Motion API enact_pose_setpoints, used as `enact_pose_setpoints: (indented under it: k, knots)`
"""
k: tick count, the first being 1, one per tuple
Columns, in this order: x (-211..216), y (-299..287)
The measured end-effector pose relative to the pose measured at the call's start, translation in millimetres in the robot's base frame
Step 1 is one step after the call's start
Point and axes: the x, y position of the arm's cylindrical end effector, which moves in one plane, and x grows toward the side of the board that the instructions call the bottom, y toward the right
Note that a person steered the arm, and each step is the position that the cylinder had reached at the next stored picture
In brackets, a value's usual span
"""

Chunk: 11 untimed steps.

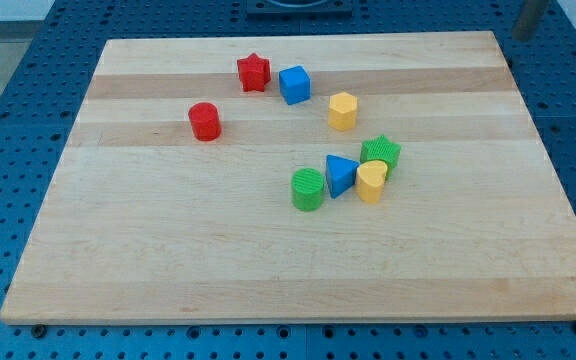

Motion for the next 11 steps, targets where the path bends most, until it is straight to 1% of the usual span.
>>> enact_pose_setpoints:
  k: [1,2,3,4,5,6,7,8,10,11]
  knots:
    - [0.0,-2.3]
    - [13.5,-27.1]
    - [46.1,-31.7]
    - [93.1,-31.7]
    - [134.7,-53.9]
    - [177.1,-105.7]
    - [223.8,-139.9]
    - [266.1,-160.0]
    - [315.7,-238.9]
    - [324.3,-275.2]
